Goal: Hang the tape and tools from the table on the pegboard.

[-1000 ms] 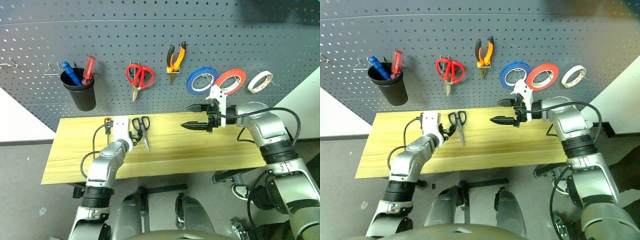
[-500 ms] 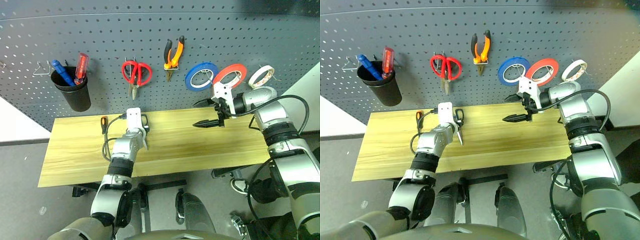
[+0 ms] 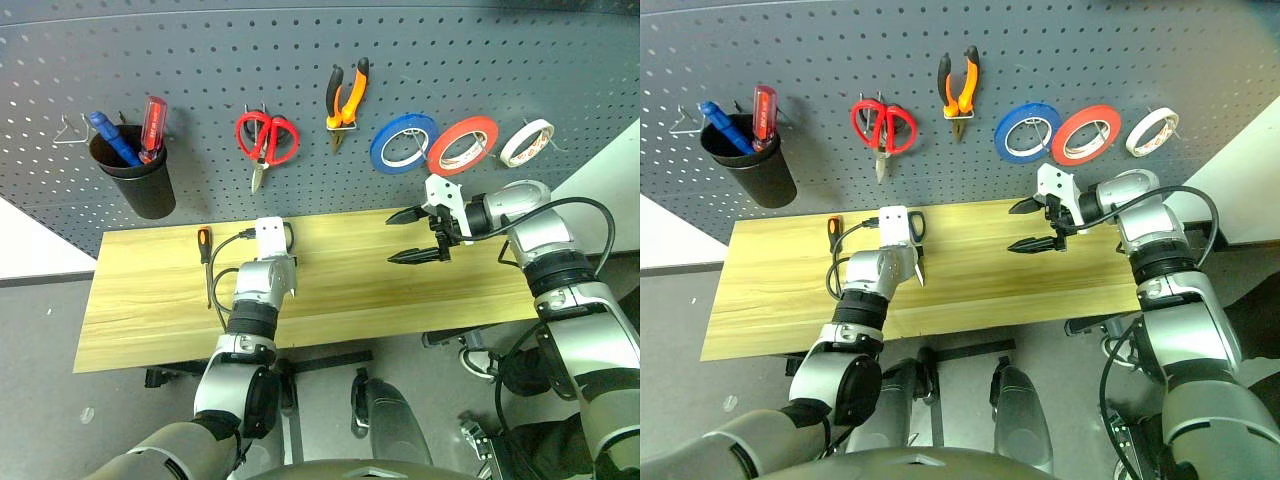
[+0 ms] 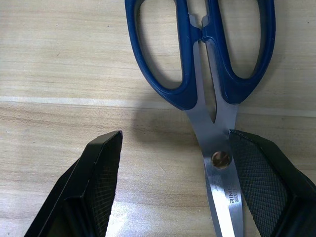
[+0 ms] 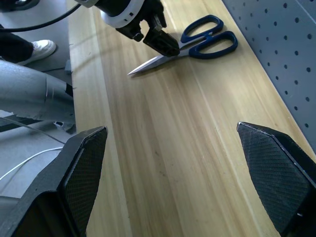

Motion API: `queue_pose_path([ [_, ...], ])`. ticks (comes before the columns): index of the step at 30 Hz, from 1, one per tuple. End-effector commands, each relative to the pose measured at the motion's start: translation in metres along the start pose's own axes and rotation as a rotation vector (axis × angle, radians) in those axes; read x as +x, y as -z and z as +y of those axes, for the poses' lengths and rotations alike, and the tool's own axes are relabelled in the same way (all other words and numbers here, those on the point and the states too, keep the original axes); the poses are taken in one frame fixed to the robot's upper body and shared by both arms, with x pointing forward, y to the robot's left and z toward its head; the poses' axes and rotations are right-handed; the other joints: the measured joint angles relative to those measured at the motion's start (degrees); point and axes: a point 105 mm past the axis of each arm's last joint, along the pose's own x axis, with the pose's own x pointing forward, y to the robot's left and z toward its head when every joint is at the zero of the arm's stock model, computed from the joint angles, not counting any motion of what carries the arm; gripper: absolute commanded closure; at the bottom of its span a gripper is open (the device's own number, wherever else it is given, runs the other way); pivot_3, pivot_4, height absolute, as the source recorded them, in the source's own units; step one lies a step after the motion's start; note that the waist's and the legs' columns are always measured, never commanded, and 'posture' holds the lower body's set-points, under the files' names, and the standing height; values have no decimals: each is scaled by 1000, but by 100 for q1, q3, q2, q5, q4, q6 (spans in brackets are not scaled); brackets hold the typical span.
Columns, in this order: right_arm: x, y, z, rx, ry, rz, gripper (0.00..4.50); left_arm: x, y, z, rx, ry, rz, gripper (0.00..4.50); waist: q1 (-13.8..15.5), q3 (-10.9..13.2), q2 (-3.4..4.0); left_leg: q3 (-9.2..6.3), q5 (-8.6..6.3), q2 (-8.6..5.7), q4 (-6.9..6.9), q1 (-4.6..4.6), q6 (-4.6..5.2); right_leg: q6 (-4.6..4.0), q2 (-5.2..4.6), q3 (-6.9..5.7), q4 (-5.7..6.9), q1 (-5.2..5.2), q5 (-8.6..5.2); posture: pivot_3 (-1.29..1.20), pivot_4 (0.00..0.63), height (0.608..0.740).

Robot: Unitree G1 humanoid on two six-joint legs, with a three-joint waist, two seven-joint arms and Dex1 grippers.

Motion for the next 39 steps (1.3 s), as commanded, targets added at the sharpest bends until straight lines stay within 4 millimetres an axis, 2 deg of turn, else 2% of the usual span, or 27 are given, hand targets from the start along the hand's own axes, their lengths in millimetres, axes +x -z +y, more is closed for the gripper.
queue_pose_path([
  [1,-5,-6,0,-23,3,-14,83,-5,12,-16,-4,18,73,885,-2,35,3,0,0,0,0,0,0,0,-1,0,0,0,0,-78,348,740],
  [6,-4,-7,0,-32,-1,-6,83,-14,10,-28,-24,52,81,885,-18,143,8,0,0,0,0,7,0,0,-4,-1,1,4,0,-88,372,740],
  [10,-5,-11,0,-47,-3,-9,83,-23,-2,-36,-91,109,21,885,-18,230,9,0,0,0,1,8,0,4,-8,-7,1,4,2,-100,377,740],
  [14,-7,-14,2,-52,-10,-19,83,-31,-12,-35,-125,105,-36,885,-8,317,4,1,1,0,0,-2,0,7,-10,-10,1,3,4,-101,373,740],
  [20,-9,-13,4,-56,-6,-14,83,-35,-5,-37,-132,79,-28,885,5,322,5,1,3,-1,7,-64,-1,45,-12,-24,0,-28,25,-106,368,740],
  [24,-8,-12,5,-54,-6,-14,83,-45,-25,-39,-137,81,-145,885,4,328,3,0,2,-1,8,-71,0,46,-13,-27,0,-35,26,-104,369,740],
  [27,-8,-8,6,-56,-3,-2,83,-49,-11,-51,-117,118,-82,885,-9,335,2,0,2,0,12,-76,0,53,-16,-28,0,-41,30,-111,368,740],
  [30,-9,-7,8,-55,-1,1,83,-47,-1,-56,-67,119,-71,885,-7,339,1,0,1,-2,12,-77,1,52,-18,-28,-1,-42,29,-119,372,740],
  [34,-10,-4,11,-50,-5,9,83,-44,10,-60,-82,132,-23,885,-6,347,1,0,2,-2,11,-80,1,52,-17,-28,0,-49,29,-126,375,740],
  [39,-10,-3,12,-48,1,16,83,-42,13,-67,-100,163,-6,885,-9,347,1,0,1,-2,15,-79,1,38,-22,-29,0,-61,21,-134,377,740],
])
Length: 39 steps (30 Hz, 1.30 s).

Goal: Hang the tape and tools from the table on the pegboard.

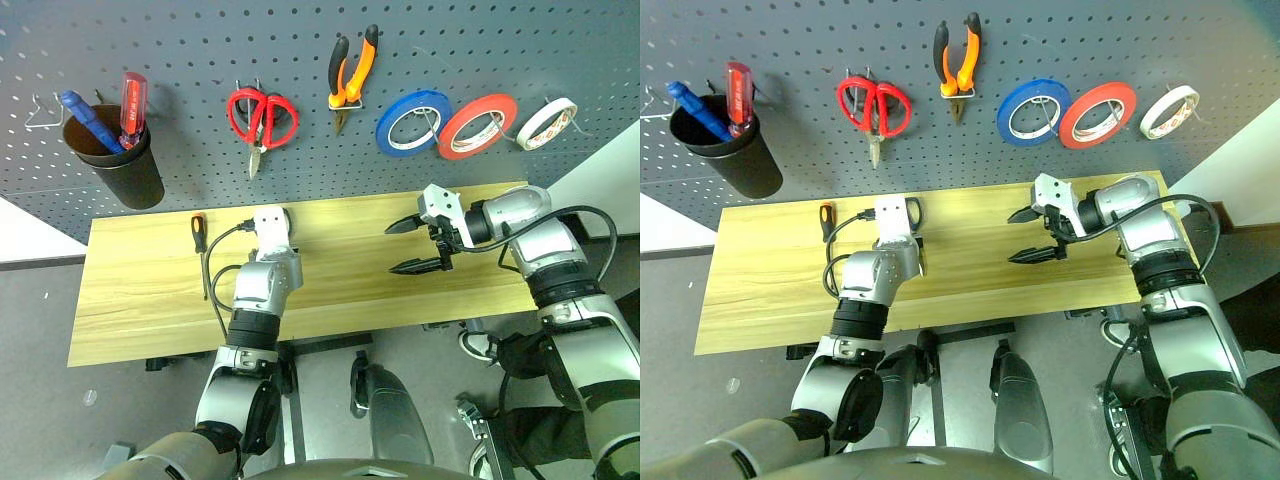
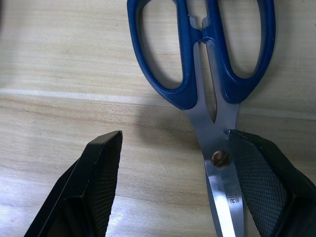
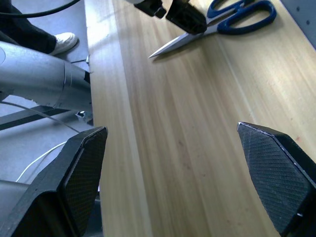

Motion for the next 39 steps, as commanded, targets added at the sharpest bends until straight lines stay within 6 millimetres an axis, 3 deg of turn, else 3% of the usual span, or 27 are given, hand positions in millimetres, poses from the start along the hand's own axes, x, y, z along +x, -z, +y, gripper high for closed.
queue_pose_path([
  [1,-10,-7,-2,-28,35,-16,83,-23,30,-63,-55,186,118,885,0,0,0,0,0,0,1,1,0,0,-1,-1,0,-1,0,-138,378,740],
  [10,-12,-5,0,-25,42,-11,83,-30,16,-75,-99,276,-21,885,-7,6,-1,2,-2,-2,-1,-6,3,0,-8,-9,-5,-1,1,-143,375,740],
  [14,-12,-5,0,-26,46,-8,83,-28,31,-70,-40,197,41,885,-20,10,0,3,-2,-1,-3,-8,3,1,-7,-9,-3,6,1,-140,373,740],
  [24,-10,-4,-1,-30,53,-2,83,-20,47,-59,-116,121,216,885,-165,10,0,2,-3,-2,3,5,5,0,-20,-26,-2,4,1,-142,376,740],
  [27,-11,-5,-2,-32,57,-1,0,-20,48,-55,-56,69,251,1749,-181,10,0,-2,-3,0,3,16,4,1,-20,-36,2,11,1,-142,375,740],
  [34,-11,-5,-4,-38,64,1,0,-20,53,-53,-123,59,344,3956,-266,10,0,-1,-3,-1,2,16,4,4,-24,-44,0,27,3,-136,373,740],
  [39,-12,-4,-6,-43,70,8,0,-17,51,-44,-114,32,352,3974,-293,10,0,-1,-3,0,2,21,4,6,-24,-47,1,35,4,-133,367,740],
])
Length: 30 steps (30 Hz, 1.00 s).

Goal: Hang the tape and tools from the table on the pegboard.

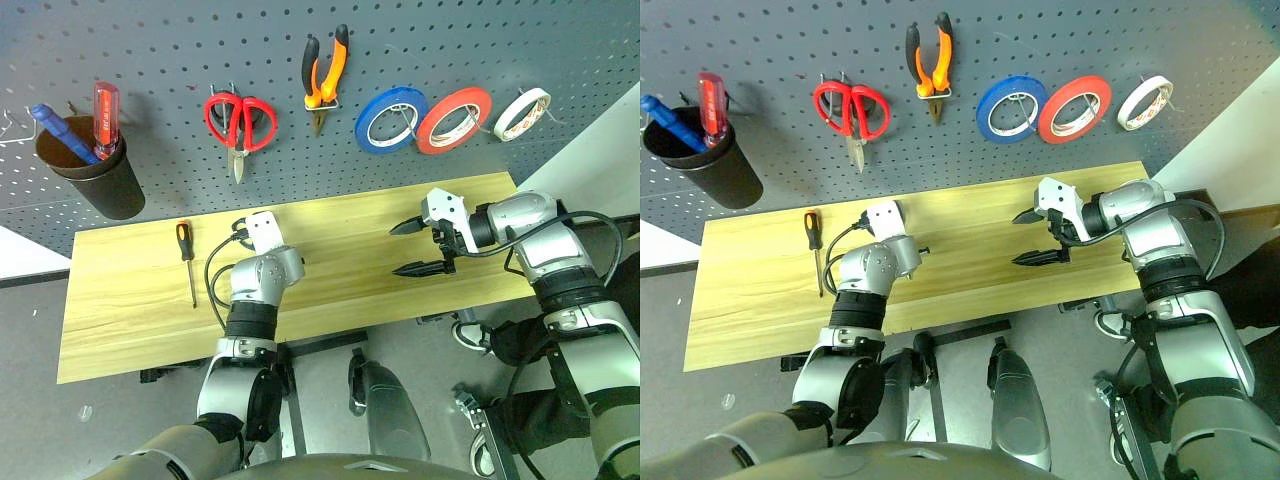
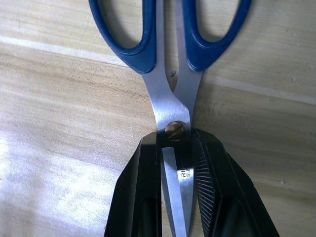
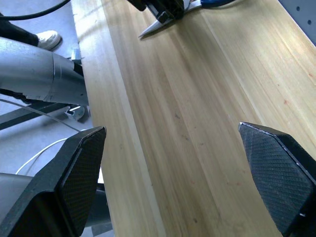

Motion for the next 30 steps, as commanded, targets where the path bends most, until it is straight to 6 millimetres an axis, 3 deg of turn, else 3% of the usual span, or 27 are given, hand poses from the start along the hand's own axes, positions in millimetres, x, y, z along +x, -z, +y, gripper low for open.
queue_pose_path([
  [1,-9,-8,-7,-42,37,-9,0,-17,47,-43,41,107,185,3974,3,0,0,0,0,0,0,0,0,0,0,-1,0,-2,0,-133,367,740],
  [5,-11,-10,-9,-43,44,-15,0,-24,39,-42,141,275,173,3974,17,-2,3,0,0,0,-1,-1,0,8,0,-4,-1,-6,4,-126,345,740],
  [10,-12,-14,-5,-31,30,-48,0,-36,33,-20,256,494,179,3974,61,-3,5,1,0,-9,-1,-19,-2,18,-12,-18,-3,-29,10,-108,313,740],
  [16,-22,-39,-9,13,48,-171,0,-47,16,30,410,478,120,3974,48,-5,8,0,15,-5,-9,-30,-25,39,-6,-21,7,-26,23,-91,277,740],
  [22,-24,-47,-9,-5,70,-204,0,-72,10,65,589,547,-15,3974,87,-13,9,5,26,-5,-15,-32,-43,39,2,-22,2,-29,24,-73,238,740],
  [30,-35,-80,-10,30,86,-363,0,-94,8,93,656,654,-209,3974,172,-93,31,35,25,-11,-48,-42,-46,28,-17,-21,-12,-58,30,-53,190,740],
])
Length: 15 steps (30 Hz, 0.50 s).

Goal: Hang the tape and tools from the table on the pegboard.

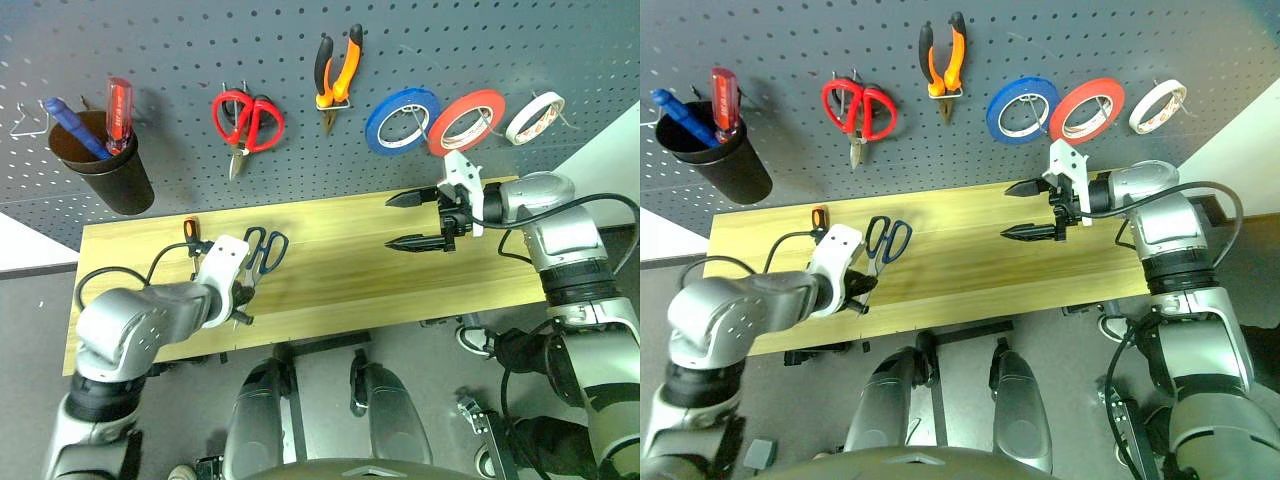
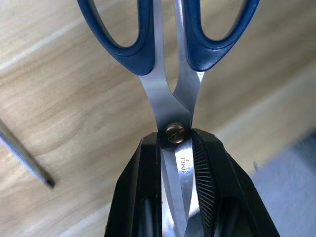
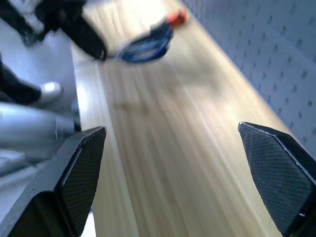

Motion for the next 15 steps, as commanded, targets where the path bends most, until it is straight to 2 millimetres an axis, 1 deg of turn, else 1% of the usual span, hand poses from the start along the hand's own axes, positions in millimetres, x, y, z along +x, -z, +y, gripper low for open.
queue_pose_path([
  [1,-6,-27,-1,-16,14,-98,0,-13,-17,-5,73,18,-183,3974,13,-14,0,0,0,0,-2,0,0,-1,-2,-2,-3,-2,0,-52,187,740],
  [4,-11,-32,1,-25,4,-130,0,-29,-33,-5,144,5,-433,3974,2,-114,2,14,-3,1,-21,-13,4,-16,0,-2,-22,-23,11,-48,172,740],
  [6,-15,-33,7,-27,-34,-147,0,-34,-38,-6,183,15,-534,3974,5,-178,-3,54,0,1,-69,-26,0,-24,-8,0,-65,-42,35,-46,164,740],
  [7,-16,-33,11,-17,-56,-152,0,-37,-41,-8,210,20,-594,3974,10,-212,-2,65,17,3,-71,-25,-27,-11,-10,0,-73,-51,44,-46,161,740],
  [8,-17,-33,13,-6,-66,-155,0,-39,-45,-9,230,25,-645,3974,13,-244,-2,73,17,4,-74,-27,-27,-10,-12,0,-78,-75,45,-47,159,740],
  [10,-18,-33,15,0,-74,-164,0,-41,-51,-10,238,33,-712,3974,10,-305,-7,91,16,5,-74,-29,-26,-9,-18,0,-82,-80,46,-48,150,740],
  [12,-18,-34,17,-7,-78,-164,0,-43,-58,-16,215,121,-784,3974,10,-365,-6,104,15,10,-72,-28,-24,-5,-20,0,-87,-81,58,-55,139,740],
  [15,-20,-33,18,-15,-76,-152,0,-48,-65,-14,210,115,-863,3974,2,-426,-4,112,13,17,-59,-28,-21,-1,-14,0,-89,-81,74,-58,129,740],
])
